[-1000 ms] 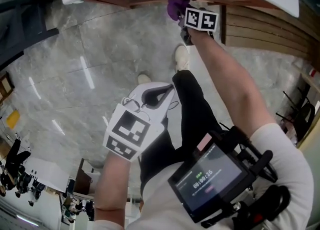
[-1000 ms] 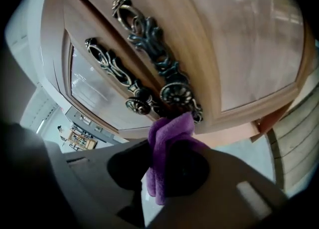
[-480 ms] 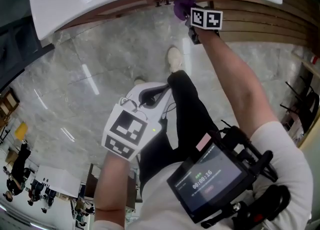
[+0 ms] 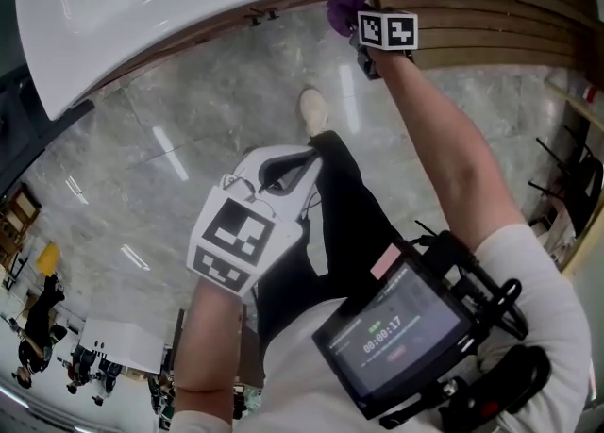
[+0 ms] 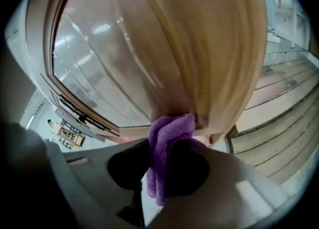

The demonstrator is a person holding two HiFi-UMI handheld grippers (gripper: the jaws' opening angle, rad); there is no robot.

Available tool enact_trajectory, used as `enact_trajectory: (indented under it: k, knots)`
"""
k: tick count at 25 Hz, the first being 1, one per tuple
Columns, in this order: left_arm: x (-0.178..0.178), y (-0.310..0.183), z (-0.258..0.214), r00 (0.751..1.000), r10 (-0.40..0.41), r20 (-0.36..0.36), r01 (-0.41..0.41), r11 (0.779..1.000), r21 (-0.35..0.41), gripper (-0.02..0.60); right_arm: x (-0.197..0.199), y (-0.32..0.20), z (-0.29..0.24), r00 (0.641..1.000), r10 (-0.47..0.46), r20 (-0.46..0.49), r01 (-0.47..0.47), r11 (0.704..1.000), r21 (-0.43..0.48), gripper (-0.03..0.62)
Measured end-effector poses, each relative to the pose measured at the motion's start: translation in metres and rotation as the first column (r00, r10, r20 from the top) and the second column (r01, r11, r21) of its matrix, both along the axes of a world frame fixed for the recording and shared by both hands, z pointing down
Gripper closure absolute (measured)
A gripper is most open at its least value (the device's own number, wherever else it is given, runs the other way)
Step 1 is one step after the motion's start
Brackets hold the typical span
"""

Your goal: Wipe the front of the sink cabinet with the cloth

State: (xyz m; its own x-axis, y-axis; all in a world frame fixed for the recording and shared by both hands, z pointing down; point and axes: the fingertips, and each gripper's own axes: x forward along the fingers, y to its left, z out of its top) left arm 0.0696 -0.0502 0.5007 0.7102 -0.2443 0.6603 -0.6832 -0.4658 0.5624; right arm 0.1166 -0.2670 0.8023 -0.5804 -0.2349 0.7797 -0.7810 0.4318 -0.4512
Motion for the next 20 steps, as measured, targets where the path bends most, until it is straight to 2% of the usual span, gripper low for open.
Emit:
enact_trajectory:
  k: [6, 15, 20]
  knots:
    - [0.017, -0.016, 0.001, 1.0, 0.03, 0.01, -0.029, 1.0, -0.005, 0.577, 0.035, -0.01, 0.006, 0.999, -0.018, -0.045, 0.017, 1.0, -0.016, 0.522]
    - [0.036, -0.046, -0.005, 0.997, 0.072, 0.029, -0.072, 0.997, 0.0, 0.577, 0.07, -0.022, 0.008, 0.981, -0.137, -0.139, 0.135, 0.991, -0.026, 0.522]
    - [0.049, -0.051, -0.016, 0.993, 0.109, 0.037, -0.109, 0.994, 0.012, 0.577, 0.101, -0.032, -0.01, 0.975, -0.133, -0.179, 0.136, 0.991, 0.005, 0.522]
